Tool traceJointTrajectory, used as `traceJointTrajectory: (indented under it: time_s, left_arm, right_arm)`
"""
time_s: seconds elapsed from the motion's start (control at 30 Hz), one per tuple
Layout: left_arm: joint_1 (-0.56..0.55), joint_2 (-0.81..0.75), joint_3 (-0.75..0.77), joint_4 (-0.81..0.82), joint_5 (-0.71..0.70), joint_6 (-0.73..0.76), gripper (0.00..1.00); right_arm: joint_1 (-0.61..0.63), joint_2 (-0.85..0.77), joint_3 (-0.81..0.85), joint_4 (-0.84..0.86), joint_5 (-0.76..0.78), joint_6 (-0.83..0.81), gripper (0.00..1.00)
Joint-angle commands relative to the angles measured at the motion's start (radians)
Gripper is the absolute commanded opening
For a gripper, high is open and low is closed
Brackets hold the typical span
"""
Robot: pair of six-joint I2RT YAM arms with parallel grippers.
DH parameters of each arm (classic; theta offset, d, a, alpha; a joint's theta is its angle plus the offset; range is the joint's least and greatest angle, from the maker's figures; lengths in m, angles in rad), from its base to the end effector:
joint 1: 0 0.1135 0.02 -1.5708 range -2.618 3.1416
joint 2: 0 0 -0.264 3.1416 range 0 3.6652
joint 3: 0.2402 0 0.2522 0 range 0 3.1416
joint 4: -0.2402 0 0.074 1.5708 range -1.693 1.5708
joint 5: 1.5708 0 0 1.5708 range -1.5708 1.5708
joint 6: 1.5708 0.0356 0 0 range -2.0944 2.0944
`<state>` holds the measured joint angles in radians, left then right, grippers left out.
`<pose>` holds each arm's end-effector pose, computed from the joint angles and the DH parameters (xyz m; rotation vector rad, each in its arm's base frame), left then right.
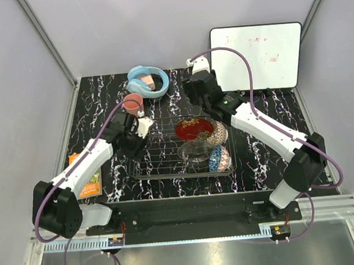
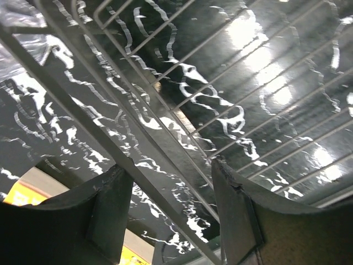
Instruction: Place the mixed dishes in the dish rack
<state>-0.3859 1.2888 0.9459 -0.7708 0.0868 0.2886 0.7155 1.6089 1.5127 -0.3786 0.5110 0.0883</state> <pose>0.2265 -0.0953 0.2430 0.9142 2.5253 -0.1469 0.2930 0.2316 0.3655 -0.3068 1.9571 -0.0032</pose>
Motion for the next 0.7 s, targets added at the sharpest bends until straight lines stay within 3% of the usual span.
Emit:
traceJointTrajectory:
  time_s: [0.0,0.13,0.37,0.53,0.67]
  left_arm:
    - [-0.044,0.01,0.054,-0.016,0.084,-0.016,0.6]
    - [-0.042,-0.022,0.111,-0.028,0.008,-0.009,0.6]
    - [-0.007,-0.01,0.301,-0.058,-0.139,-0.006,0.71]
    - [0.09,0.148,0.482,0.016,-0.223,-0.051,0.71]
    - [0.15,0.326,0.661,0.039,-0.26,-0.107,0.64]
  right_arm:
    - [-0.01,-0.058,-0.011,0.052,0.004,0.018,0.73]
    - [-0.011,-0.056,-0.022,0.055,0.001,0.019,0.73]
    - [-0.014,-0.056,-0.037,0.06,-0.008,0.021,0.74]
    - [-0.013,-0.067,-0.052,0.063,-0.019,0.031,0.74]
    - [-0.013,-0.086,-0.089,0.076,-0.025,0.037,0.73]
